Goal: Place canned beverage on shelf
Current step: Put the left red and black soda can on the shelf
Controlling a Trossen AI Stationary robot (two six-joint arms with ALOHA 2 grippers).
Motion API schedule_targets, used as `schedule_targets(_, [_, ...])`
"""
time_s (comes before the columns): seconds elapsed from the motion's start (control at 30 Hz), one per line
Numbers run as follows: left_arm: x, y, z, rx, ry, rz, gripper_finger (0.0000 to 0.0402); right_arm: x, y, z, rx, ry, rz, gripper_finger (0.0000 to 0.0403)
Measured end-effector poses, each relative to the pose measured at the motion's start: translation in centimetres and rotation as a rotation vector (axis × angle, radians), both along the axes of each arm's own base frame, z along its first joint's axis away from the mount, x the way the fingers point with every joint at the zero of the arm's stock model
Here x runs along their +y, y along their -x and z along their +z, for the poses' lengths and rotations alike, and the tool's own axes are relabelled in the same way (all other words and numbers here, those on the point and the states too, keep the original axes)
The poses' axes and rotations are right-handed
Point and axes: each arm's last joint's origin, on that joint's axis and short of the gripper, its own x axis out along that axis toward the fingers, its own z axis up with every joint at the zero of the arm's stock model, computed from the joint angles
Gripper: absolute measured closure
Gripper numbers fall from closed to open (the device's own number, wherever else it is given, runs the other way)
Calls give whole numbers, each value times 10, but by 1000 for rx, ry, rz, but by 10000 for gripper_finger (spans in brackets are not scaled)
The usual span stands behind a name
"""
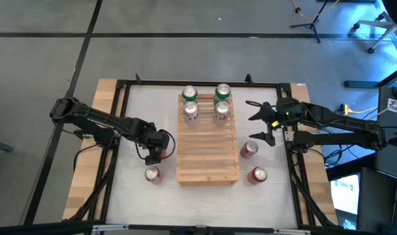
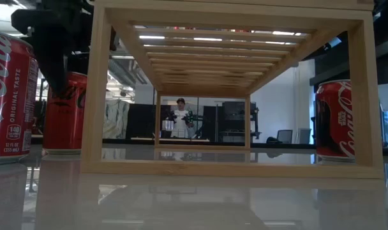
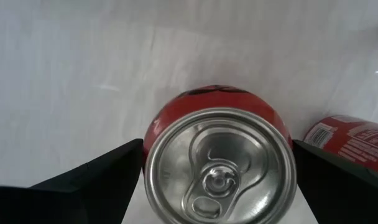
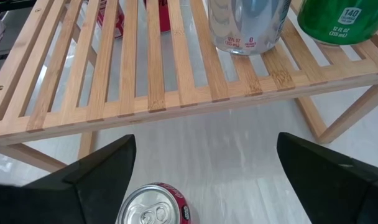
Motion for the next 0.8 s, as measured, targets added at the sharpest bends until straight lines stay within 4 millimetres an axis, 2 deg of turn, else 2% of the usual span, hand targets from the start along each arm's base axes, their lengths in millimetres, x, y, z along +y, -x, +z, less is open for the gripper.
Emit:
schedule_targets(0.5, [0, 0, 0, 2, 14, -1, 109, 0, 0, 0, 0, 0, -1, 20])
schedule_targets(0.67, [-1, 1, 2, 24, 75, 13, 114, 0, 0, 0, 0, 0, 0, 20])
schedule_targets(0.8, [-1, 1, 18, 55, 85, 18, 114, 0, 0, 0, 1, 0, -1, 20])
